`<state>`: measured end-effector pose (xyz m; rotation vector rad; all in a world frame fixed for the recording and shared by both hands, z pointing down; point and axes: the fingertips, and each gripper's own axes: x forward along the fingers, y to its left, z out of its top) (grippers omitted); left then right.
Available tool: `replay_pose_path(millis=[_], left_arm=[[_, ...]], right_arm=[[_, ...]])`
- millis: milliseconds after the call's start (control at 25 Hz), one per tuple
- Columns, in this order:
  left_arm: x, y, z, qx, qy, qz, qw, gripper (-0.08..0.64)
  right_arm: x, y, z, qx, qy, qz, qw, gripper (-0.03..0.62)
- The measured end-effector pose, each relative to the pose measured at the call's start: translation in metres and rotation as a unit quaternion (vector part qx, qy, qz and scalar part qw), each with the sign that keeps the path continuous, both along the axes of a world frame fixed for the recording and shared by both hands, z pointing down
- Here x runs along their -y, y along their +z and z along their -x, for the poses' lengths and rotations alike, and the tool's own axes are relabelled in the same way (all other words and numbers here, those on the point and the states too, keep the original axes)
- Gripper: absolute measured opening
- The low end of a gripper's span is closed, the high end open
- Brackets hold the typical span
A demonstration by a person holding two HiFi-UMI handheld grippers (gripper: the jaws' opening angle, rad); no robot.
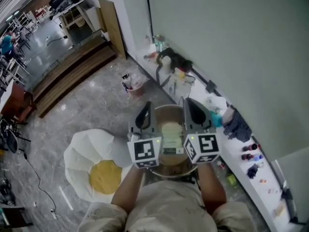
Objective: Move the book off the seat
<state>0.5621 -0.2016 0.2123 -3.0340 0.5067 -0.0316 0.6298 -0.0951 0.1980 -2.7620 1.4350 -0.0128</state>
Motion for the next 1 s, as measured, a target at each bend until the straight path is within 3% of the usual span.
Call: replay_pose_path(millis=[1000], left_arm=[[-0.012,0.004,0.011,0.002,-0.011,0.005,0.9999,0.003]], right_arm=[[-0.008,0.011,0.003,0.016,-0.003,0.012,1.0,0.005]])
